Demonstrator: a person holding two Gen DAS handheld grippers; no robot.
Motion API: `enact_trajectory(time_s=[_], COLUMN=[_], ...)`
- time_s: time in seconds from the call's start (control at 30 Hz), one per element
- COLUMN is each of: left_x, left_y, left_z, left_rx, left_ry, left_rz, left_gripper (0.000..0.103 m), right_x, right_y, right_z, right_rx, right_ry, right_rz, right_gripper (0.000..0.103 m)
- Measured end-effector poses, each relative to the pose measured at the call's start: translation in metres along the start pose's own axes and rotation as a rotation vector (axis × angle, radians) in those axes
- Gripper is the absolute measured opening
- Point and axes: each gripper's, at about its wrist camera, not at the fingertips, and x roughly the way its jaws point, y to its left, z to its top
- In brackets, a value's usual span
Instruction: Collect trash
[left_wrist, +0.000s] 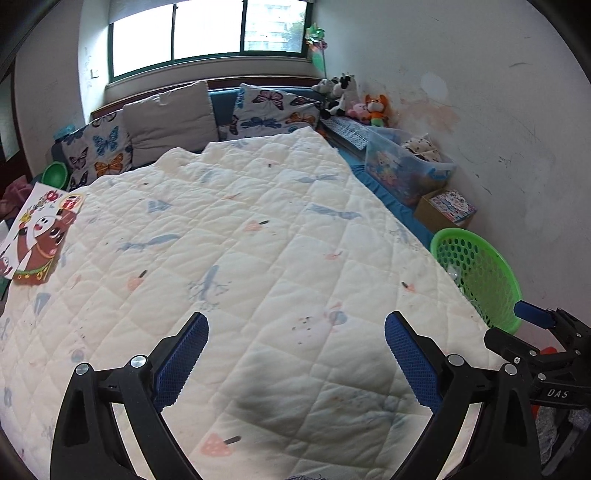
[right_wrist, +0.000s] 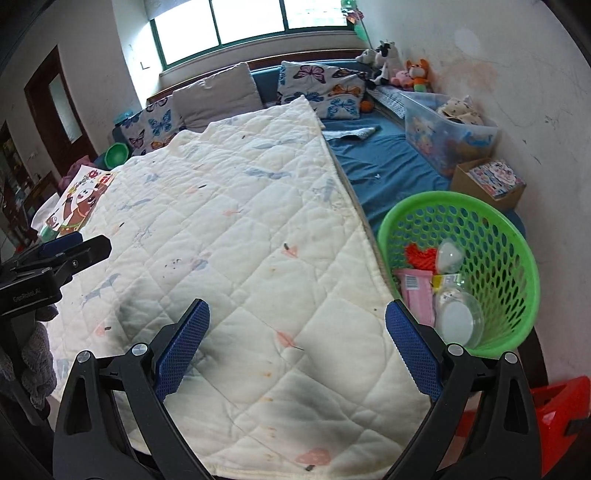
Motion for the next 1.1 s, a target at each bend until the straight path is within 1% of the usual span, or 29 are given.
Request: enact_trajectory(time_s=[0.13, 0.3, 0.57, 1.1], left_x=[-0.007, -0.018, -0.032, -0.053], left_y=[0.015, 0.034, 0.054, 0.056], left_z=[-0.005, -0.011, -0.021, -0.048], left_rx=[-0.011, -0.04, -0.104, -0.142], left_ry=[-0.004, -0.017, -0.044, -0.084], left_rz=[0.034, 0.058, 0.077, 0.132], left_gripper=[0.093, 0.093, 0.093, 0.093], right_x=[0.001, 0.003, 0.002, -0.01], right_y=[0.008, 0.019, 0.033, 0.035], right_z=[0.002, 0.002, 0.0, -0.016], right_rx=[-0.002, -0.008, -0.027, -0.036], right_ry=[-0.008, -0.014, -0.022, -0.03], right_rz=[0.008, 0.017, 0.033, 0.038], right_gripper=[0.095, 0.095, 0.095, 0.095])
